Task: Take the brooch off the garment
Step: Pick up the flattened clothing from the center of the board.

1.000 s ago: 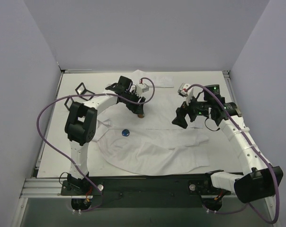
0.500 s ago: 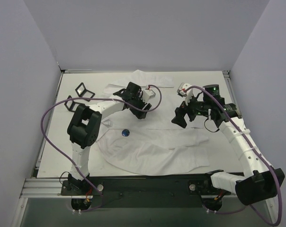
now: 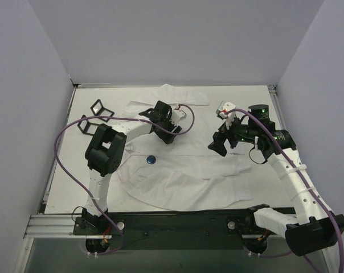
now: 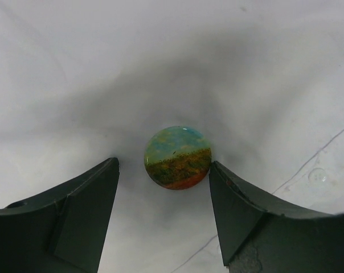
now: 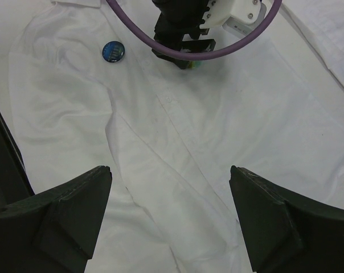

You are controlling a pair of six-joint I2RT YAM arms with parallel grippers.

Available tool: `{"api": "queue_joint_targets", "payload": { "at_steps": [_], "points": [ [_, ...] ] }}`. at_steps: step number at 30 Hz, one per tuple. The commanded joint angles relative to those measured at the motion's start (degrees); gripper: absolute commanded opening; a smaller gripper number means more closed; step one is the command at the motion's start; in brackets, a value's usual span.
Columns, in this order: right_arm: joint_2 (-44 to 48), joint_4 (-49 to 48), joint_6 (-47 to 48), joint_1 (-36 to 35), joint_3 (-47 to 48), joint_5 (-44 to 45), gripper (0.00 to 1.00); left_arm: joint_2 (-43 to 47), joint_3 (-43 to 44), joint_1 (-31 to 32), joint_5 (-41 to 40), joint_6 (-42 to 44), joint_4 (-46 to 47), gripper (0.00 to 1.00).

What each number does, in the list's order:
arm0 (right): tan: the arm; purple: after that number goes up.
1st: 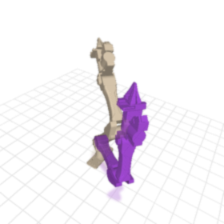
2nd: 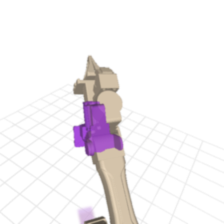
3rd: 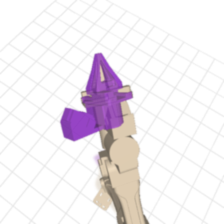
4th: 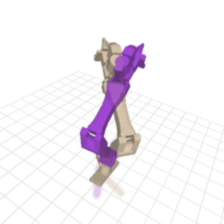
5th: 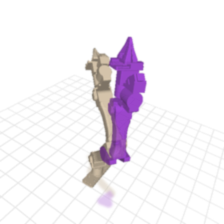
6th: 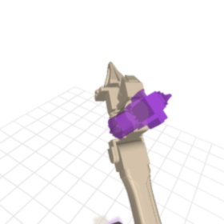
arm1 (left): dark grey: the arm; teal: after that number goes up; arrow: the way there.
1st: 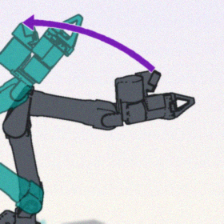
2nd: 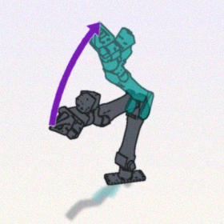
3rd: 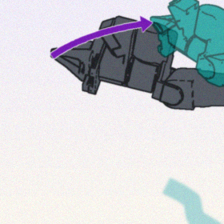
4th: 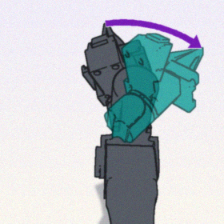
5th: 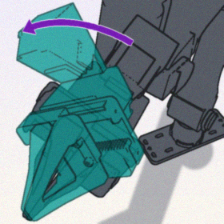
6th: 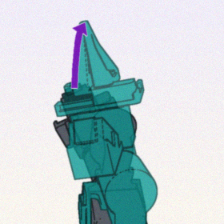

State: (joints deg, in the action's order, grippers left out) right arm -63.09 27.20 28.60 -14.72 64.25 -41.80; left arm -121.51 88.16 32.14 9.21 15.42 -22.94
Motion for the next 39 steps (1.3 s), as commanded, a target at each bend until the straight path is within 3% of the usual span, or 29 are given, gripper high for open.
{"api": "queue_joint_targets", "payload": {
  "at_steps": [1, 16, 27, 39],
  "points": [
    [1.6, -1.0, 0.1, -0.3, -0.5, -1.6, 0.88, -0.5, 3.2, 0.6, -0.5, -0.2, 0.4, 0.74],
    [1.7, -1.0, -0.1, -0.2, -0.6, -1.5, 0.88, -3.0, 4.8, 1.8, -1.7, 0.2, -1.8, 0.74],
    [2.0, -1.0, -0.2, -0.2, -0.6, -1.6, 0.88, -2.9, 5.0, 1.8, -2.1, 0.0, -2.5, 0.59],
    [2.0, -0.6, 0.1, -0.5, 0.5, -1.5, 0.88, -0.1, 5.9, 0.4, 0.3, -1.2, -2.5, 0.56]
  ]
}}
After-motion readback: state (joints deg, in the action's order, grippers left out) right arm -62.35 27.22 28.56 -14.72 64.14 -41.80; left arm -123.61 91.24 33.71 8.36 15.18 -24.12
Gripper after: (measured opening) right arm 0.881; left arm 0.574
